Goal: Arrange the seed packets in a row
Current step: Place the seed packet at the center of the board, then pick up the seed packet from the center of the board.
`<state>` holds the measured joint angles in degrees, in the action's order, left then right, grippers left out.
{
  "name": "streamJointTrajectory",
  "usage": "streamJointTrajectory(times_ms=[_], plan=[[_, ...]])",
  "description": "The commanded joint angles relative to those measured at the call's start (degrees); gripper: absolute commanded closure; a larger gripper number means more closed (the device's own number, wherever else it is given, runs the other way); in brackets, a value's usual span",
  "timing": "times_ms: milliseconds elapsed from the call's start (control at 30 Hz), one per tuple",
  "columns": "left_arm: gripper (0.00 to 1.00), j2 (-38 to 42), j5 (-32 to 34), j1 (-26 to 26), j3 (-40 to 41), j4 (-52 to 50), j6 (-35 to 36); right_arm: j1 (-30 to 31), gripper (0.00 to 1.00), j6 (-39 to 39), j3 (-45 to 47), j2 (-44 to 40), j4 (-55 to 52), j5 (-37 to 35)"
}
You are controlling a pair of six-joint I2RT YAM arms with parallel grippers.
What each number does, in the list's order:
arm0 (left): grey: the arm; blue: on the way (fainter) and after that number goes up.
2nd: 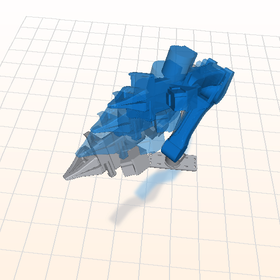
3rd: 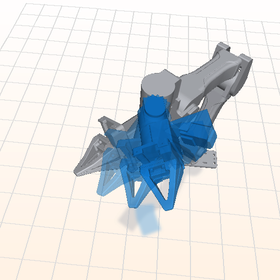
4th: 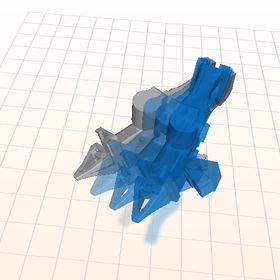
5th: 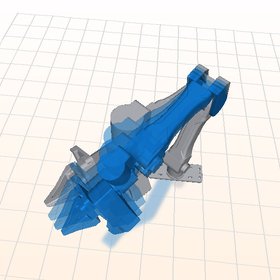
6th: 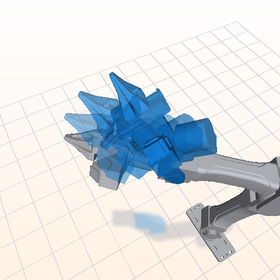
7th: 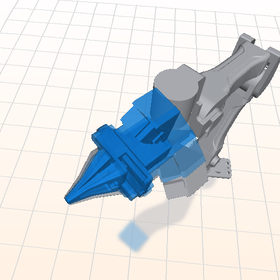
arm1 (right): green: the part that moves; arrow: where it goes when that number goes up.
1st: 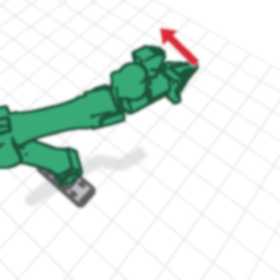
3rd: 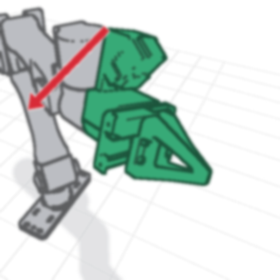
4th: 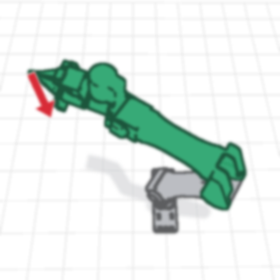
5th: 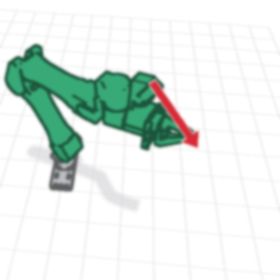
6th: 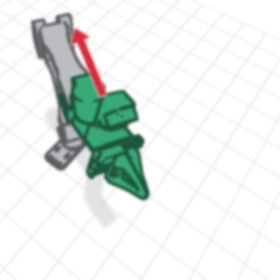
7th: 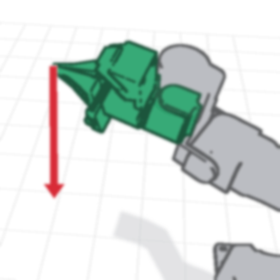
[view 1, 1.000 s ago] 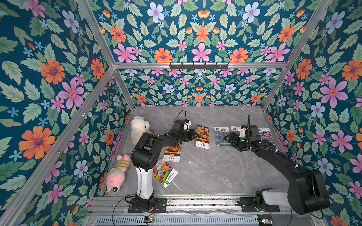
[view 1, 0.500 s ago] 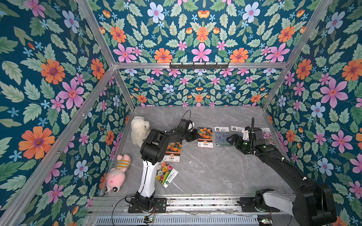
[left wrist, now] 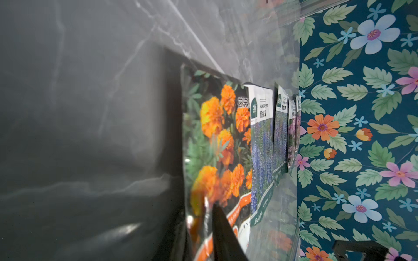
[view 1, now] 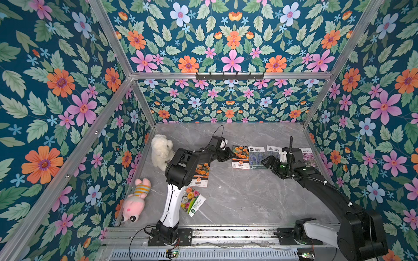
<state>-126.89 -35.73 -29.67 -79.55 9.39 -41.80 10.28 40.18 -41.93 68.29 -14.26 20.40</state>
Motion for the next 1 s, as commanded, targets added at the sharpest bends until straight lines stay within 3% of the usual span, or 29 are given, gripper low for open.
streamJointTrajectory(times_ms=[0,333,500,567,633,833,967], plan=[[0.60,1.1,4.2,0.2,-0.3,-7.0,3.5,0.0,0.08,0.4,-0.2,-0.2,-0.7,-0.5],[0.29,12.4,11.7,3.0,-0.3,-20.3,12.4,0.0,0.08,0.0,-1.0,-0.2,-1.8,0.5],[0.14,22.4,17.2,6.4,6.5,-24.2,13.9,3.5,0.08,2.3,-1.1,1.7,2.0,2.4],[0.04,26.3,16.3,8.5,10.6,-24.6,13.4,6.9,0.06,3.9,-2.0,3.8,3.7,1.9],[0.02,30.7,16.0,9.8,14.6,-24.8,13.0,10.9,0.01,5.7,-3.9,7.3,5.4,2.4],[0.01,41.0,15.9,14.1,27.0,-23.9,10.9,24.1,0.01,10.9,-12.9,21.1,12.4,1.7],[0.01,44.7,14.4,18.9,34.8,-21.1,8.9,30.6,0.14,15.0,-21.0,32.7,16.4,2.7]])
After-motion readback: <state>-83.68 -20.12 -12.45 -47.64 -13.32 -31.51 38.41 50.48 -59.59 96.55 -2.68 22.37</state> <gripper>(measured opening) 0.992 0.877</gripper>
